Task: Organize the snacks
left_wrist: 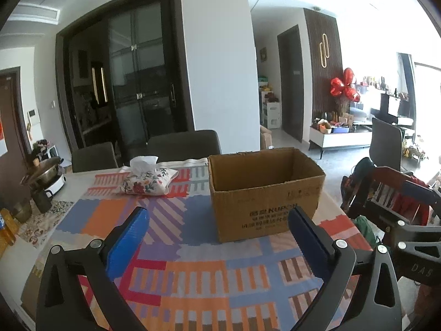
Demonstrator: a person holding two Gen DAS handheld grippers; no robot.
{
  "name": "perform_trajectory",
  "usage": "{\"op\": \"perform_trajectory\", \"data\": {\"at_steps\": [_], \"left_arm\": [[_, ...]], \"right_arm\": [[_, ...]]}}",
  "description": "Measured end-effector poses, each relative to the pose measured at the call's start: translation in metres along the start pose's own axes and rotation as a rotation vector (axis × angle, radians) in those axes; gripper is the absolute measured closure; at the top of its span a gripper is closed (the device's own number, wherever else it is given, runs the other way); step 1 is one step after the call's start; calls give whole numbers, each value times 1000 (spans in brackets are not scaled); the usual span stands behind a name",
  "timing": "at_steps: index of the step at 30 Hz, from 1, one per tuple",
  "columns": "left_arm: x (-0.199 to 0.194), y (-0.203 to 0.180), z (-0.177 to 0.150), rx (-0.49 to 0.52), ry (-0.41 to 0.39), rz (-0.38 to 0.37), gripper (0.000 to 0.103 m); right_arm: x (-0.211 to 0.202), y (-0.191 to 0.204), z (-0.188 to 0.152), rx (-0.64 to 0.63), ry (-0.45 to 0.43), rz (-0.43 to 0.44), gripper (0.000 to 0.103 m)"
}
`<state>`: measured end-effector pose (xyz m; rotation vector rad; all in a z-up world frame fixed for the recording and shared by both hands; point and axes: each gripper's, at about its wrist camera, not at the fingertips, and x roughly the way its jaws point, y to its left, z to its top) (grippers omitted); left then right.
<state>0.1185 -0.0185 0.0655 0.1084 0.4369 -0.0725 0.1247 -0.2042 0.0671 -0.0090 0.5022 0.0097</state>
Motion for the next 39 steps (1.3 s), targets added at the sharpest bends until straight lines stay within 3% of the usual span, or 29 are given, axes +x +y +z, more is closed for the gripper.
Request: {"op": "perform_trajectory", "data": {"at_steps": [16, 27, 39], "left_arm": [[-52, 1, -20, -10, -31, -2, 0], [-70, 0, -19, -1, -92, 19, 0], [-71, 0, -18, -2, -97, 41, 0]], "right_arm": [[-48, 7, -21, 4, -90, 18, 13], [-61, 4, -26, 16, -106, 27, 13], [-63, 5, -27, 13, -106, 30, 11]]}}
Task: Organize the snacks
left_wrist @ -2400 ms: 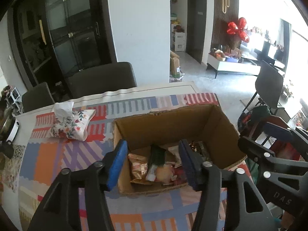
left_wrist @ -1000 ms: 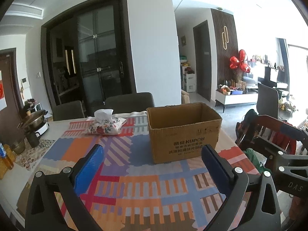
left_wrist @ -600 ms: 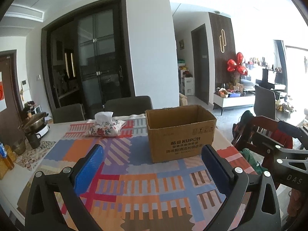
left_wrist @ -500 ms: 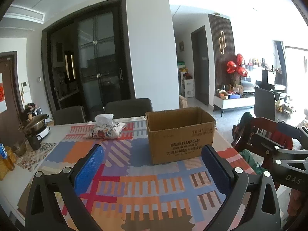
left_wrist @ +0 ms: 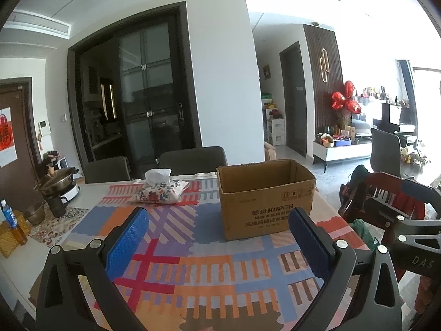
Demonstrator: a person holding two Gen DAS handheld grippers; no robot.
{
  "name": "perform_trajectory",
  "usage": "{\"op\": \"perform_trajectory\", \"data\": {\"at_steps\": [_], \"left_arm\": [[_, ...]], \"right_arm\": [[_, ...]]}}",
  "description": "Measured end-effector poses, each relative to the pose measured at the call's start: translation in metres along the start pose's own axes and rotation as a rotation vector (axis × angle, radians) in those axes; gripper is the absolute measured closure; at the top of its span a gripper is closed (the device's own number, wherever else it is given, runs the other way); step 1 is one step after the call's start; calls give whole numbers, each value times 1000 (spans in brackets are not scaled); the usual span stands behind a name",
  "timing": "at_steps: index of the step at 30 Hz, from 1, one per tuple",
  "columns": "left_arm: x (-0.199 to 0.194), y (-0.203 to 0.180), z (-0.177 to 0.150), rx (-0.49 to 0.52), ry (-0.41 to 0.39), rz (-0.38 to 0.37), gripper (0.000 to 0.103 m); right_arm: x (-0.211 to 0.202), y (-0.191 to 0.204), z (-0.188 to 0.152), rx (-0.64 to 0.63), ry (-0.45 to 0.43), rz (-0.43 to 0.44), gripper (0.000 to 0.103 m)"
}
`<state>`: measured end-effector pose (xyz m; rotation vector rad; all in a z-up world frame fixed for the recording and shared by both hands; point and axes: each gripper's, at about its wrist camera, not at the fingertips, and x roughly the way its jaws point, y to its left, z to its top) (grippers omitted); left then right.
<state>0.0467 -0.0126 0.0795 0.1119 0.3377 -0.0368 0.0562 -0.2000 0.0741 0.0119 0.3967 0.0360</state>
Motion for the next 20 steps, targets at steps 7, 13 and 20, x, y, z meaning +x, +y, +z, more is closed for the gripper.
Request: {"op": "perform_trajectory", "data": {"at_steps": [7, 13, 20], "left_arm": [[1, 0, -1, 1, 3, 3, 0], [4, 0, -3, -1, 5, -1, 0], [10, 0, -7, -11, 21, -3, 0]], "right_arm": [[2, -1, 0, 9, 11, 2, 11], [8, -3, -1, 11, 22, 5, 11], [12, -3, -3, 11, 31, 9, 11]]}}
